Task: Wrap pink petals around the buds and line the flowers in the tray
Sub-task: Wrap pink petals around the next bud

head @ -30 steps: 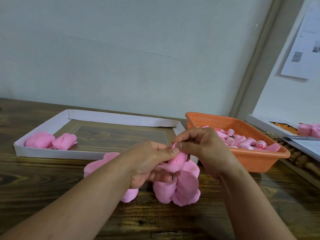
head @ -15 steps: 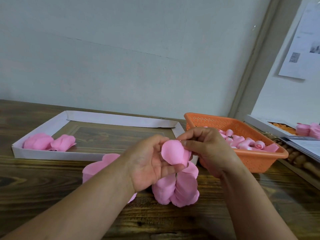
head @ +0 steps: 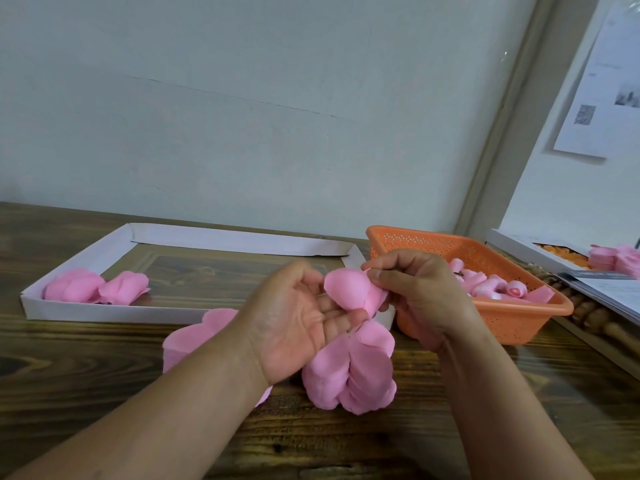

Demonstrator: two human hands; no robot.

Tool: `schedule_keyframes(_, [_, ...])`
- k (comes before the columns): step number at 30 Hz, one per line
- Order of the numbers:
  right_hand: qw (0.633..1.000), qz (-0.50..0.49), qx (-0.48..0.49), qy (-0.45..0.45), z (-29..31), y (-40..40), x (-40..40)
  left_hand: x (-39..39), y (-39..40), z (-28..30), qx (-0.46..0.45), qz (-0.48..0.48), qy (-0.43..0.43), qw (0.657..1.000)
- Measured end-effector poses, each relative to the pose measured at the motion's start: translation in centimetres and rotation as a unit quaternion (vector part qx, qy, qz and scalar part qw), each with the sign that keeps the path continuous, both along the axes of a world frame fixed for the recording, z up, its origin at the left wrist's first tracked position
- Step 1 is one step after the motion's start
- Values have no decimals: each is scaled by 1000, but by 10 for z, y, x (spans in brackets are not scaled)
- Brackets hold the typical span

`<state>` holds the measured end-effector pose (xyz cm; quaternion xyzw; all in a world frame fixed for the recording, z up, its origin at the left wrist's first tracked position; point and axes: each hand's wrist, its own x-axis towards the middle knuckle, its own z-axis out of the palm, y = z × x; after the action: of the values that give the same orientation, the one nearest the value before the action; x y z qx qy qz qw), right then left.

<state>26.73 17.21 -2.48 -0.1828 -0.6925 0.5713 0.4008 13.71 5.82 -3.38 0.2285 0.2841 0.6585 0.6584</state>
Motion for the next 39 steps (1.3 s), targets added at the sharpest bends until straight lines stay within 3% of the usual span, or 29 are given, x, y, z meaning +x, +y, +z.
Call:
schedule_keyframes(3, [1000,0,-10,14,1,0,2,-5,-2,1,36,-50,10,998])
schedule_keyframes(6, [1000,6,-14,17,2,0,3,-8,-3,0,81,-82,96,989])
schedule_keyframes(11, [1000,7,19,-8,2,-3,1,-5,-4,-4,88,-25,244,965])
schedule_keyframes(21, [995,21,84,-57,2,-10,0,-3,-5,-2,73,73,401,910])
schedule_keyframes(25, [991,36,109,-68,4,-13,1,-5,-4,-3,85,89,420,899])
schedule_keyframes(32, [992,24,100,-71,5,-15,0,-7,-5,0,89,51,406,908])
schedule_keyframes(39, [988,42,115,-97,6,-20,1,-6,-6,0,94,71,443,889])
